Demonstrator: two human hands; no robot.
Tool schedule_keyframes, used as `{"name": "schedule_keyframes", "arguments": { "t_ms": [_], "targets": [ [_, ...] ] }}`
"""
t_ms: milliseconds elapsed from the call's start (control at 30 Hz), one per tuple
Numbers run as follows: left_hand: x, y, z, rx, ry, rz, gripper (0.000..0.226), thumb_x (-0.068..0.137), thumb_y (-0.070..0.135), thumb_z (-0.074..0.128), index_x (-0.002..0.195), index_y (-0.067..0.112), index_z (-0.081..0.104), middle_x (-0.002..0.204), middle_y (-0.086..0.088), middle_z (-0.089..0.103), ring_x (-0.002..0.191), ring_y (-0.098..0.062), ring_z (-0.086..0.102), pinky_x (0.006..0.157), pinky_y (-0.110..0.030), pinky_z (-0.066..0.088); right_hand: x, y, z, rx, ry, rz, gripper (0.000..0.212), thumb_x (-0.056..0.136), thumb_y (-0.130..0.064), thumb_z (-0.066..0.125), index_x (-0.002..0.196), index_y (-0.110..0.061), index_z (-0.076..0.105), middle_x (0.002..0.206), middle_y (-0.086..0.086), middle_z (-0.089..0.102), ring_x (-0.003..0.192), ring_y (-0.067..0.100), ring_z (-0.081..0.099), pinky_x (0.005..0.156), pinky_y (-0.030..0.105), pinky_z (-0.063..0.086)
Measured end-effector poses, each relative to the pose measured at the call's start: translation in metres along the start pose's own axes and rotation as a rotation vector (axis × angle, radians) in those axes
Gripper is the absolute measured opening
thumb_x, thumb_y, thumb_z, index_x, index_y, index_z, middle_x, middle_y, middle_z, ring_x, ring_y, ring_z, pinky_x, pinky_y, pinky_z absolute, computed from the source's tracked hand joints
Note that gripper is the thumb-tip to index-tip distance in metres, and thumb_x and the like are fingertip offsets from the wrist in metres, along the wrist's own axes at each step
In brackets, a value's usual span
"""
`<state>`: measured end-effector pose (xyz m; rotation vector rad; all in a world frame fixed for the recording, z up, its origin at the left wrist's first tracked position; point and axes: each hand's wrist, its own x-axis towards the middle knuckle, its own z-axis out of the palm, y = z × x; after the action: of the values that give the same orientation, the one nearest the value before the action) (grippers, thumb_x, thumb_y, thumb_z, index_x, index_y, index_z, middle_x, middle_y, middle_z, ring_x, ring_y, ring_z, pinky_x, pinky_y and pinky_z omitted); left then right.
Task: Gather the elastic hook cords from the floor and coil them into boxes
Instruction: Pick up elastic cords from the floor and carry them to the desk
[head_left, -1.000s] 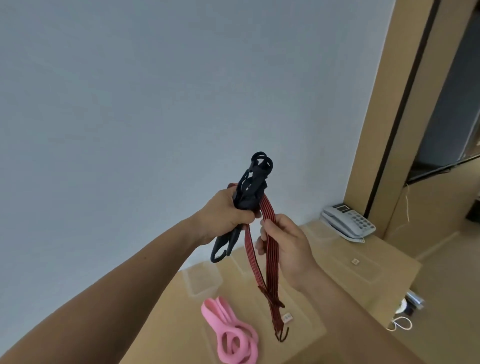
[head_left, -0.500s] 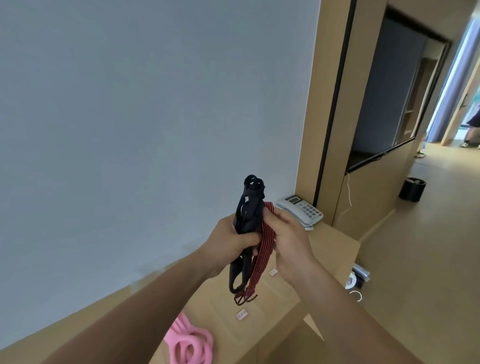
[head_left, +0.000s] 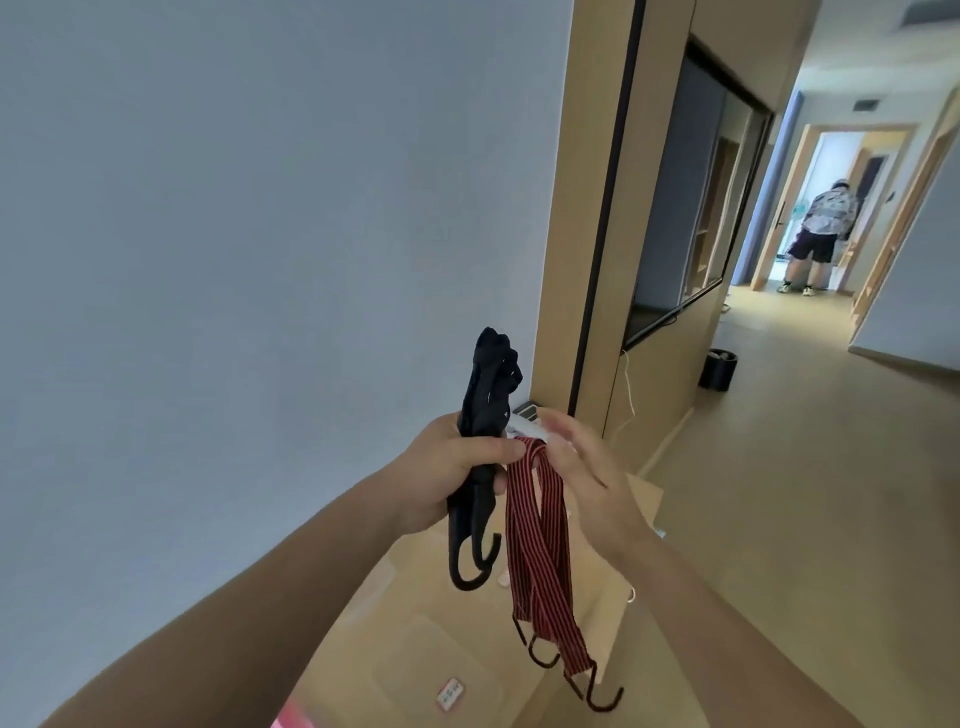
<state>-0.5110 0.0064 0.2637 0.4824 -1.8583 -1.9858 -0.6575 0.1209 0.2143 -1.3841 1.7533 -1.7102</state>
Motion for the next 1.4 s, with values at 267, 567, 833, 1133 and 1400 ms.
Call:
{"name": "schedule_keyframes", "arguments": {
  "t_ms": [267,567,833,1133,1400],
  "targets": [
    [0.051,-0.012,-0.010,-0.247,0.029,-0.040,0.035,0.090,0.006,0.066,0.057,0.018,0.066,0.062,-0.005,0.059,0.052,-0.014,0.054,0.051,-0.028,0.049,-0.013,0.029,0.019,0.289,-0.155,0.224,0.041,0.082,-0.027,0.074,0.112,-0.006,0.057,0.088,0.012,0.060,0.084,0.032,0.063,0.075,0.044,0.054],
    [0.104,-0.045,-0.027,-0.257,0.305,-0.113,0.013,0.089,0.008,0.069,0.084,0.009,0.057,0.075,-0.008,0.065,0.054,-0.016,0.056,0.051,-0.028,0.048,0.011,0.088,0.009,0.209,-0.223,0.386,0.010,0.099,-0.018,0.056,0.105,-0.010,0.055,0.078,0.008,0.068,0.064,0.024,0.064,0.063,0.035,0.054],
    [0.147,-0.130,-0.010,-0.055,0.472,-0.447,0.021,0.089,0.017,0.068,0.103,0.004,0.058,0.080,-0.010,0.062,0.057,-0.022,0.062,0.057,-0.029,0.053,0.070,0.159,-0.045,0.196,-0.278,0.517,0.010,0.099,-0.019,0.054,0.101,-0.009,0.054,0.075,0.003,0.068,0.055,0.019,0.057,0.052,0.033,0.048],
    [0.159,-0.230,0.036,-0.068,0.659,-0.763,0.029,0.085,0.009,0.064,0.107,-0.007,0.056,0.087,-0.018,0.061,0.077,-0.033,0.063,0.069,-0.039,0.051,0.110,0.222,-0.068,0.210,-0.455,0.710,0.016,0.096,-0.016,0.055,0.102,-0.002,0.056,0.073,0.007,0.066,0.056,0.019,0.058,0.052,0.033,0.049],
    [0.180,-0.279,0.037,-0.012,0.824,-0.800,0.016,0.085,0.013,0.069,0.096,0.004,0.063,0.091,-0.015,0.069,0.078,-0.026,0.066,0.058,-0.029,0.049,0.137,0.252,-0.056,0.153,-0.531,0.776,0.014,0.096,-0.019,0.056,0.097,-0.005,0.058,0.075,0.007,0.066,0.058,0.020,0.059,0.055,0.034,0.050]
  ]
}}
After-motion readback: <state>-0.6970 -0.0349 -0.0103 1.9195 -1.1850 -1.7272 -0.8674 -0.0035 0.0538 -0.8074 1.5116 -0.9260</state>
